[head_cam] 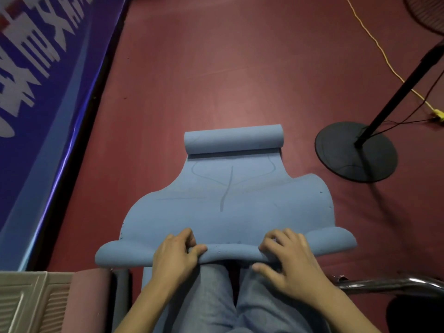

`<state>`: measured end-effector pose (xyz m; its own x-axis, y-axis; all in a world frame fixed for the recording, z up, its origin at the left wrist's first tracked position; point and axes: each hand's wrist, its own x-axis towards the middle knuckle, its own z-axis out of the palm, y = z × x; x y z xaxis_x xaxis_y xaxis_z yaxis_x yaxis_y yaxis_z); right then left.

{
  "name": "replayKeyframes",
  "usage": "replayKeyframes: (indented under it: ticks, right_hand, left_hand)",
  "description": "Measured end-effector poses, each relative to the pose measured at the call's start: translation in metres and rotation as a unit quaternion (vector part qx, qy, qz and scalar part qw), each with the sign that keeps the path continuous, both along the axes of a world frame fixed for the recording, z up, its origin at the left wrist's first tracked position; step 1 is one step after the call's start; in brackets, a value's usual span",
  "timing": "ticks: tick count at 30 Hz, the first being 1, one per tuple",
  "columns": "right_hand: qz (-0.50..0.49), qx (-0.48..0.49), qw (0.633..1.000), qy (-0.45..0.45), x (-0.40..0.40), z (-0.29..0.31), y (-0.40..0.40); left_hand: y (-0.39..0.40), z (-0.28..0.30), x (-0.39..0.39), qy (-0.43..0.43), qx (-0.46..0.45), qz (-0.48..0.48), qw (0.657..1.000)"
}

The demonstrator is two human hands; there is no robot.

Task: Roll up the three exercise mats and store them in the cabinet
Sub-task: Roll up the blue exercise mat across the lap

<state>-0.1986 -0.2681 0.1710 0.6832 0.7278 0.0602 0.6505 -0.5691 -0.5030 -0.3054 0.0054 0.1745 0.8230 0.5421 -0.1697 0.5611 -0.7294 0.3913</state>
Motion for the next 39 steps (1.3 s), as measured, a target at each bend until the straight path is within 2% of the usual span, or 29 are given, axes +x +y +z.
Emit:
replayKeyframes:
  ticks: [4, 9, 16, 24, 28, 33, 36, 39]
  right_hand:
    - [-0.006, -0.087, 0.993, -0.079, -0.008, 0.009, 0.005]
    - [-0.024, -0.094, 0.99, -0.102, -0.008, 0.007, 0.022]
    - [-0.021, -0.112, 0.984, -0.134, -0.008, 0.003, 0.027]
    - [-0.034, -0.13, 0.977, -0.168, -0.003, -0.001, 0.034]
    - [-0.073, -0.104, 0.98, -0.156, 0.001, -0.004, 0.037]
    - [-0.126, -0.073, 0.975, -0.167, 0.006, -0.014, 0.042]
    - [-0.131, -0.078, 0.975, -0.165, 0.012, -0.013, 0.048]
    - [-0.144, -0.063, 0.978, -0.137, 0.015, -0.007, 0.05]
  left_hand:
    - [-0.016, -0.005, -0.007, -0.045, 0.09, -0.035, 0.994]
    - [-0.016, -0.01, -0.012, -0.076, 0.167, -0.059, 0.981]
    - [-0.007, -0.01, -0.027, -0.163, 0.173, -0.114, 0.965]
    - [-0.002, -0.003, -0.02, -0.115, 0.236, -0.145, 0.954]
    - [0.0, -0.006, -0.017, -0.108, 0.235, -0.158, 0.953]
    - [-0.006, -0.014, -0.013, -0.114, 0.278, -0.18, 0.936]
    - [0.004, -0.02, 0.001, -0.111, 0.231, -0.182, 0.949]
    - [0.015, -0.021, 0.013, -0.07, 0.204, -0.185, 0.959]
